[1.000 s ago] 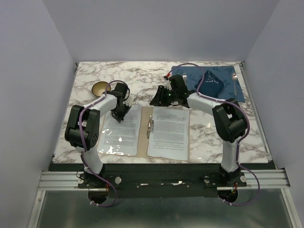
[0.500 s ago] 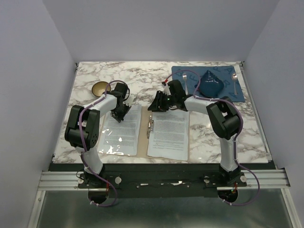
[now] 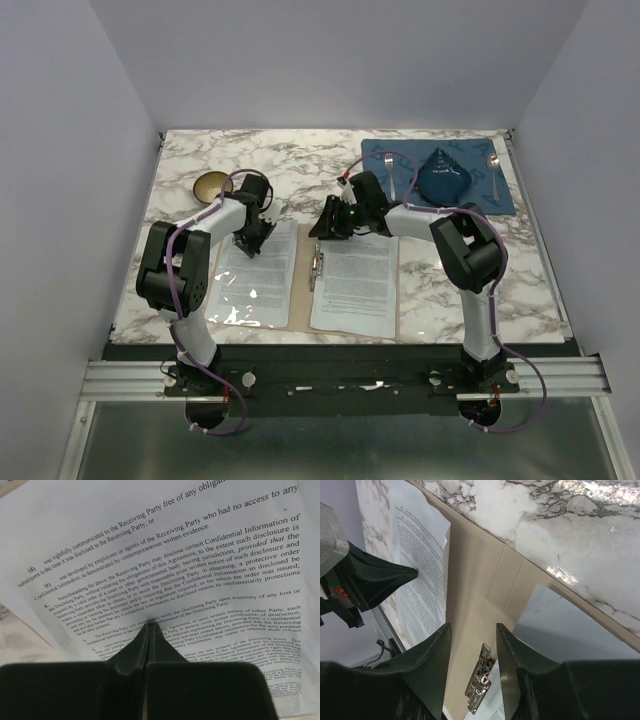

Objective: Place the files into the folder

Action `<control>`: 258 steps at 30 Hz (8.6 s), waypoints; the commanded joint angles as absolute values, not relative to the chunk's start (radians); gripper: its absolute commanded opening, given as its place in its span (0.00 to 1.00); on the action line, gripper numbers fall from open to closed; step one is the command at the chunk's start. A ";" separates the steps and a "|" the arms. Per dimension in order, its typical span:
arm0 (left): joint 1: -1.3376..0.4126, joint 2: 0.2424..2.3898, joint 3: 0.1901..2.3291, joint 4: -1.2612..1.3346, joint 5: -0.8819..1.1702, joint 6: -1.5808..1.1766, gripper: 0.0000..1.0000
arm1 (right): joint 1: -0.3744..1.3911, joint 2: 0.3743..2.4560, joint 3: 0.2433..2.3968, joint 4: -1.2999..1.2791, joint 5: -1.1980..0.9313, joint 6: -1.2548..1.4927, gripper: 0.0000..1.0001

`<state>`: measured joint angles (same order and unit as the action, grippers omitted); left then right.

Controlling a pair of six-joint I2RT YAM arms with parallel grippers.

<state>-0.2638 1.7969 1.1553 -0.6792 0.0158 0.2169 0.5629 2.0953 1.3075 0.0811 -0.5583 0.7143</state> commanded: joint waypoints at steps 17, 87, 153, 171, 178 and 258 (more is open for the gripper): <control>-0.255 1.801 1.121 -0.696 0.008 0.221 0.00 | 0.594 2.123 1.296 0.117 -0.600 0.739 0.48; -0.328 1.585 1.305 -0.884 0.058 0.131 0.16 | 0.701 1.732 1.123 0.048 -0.413 0.583 0.45; -0.624 2.072 1.483 -0.629 -0.049 -0.224 0.93 | 0.911 1.683 0.733 0.713 0.098 0.350 0.01; -0.644 2.091 1.456 -0.618 -0.132 -0.184 0.93 | 0.946 1.836 0.790 0.746 0.049 0.396 0.01; -0.650 2.097 1.447 -0.618 -0.135 -0.172 0.94 | 0.957 1.856 0.801 0.752 0.025 0.410 0.01; -0.617 2.066 1.376 -0.604 -0.077 -0.114 0.87 | 1.049 1.973 0.568 0.534 0.167 0.607 0.01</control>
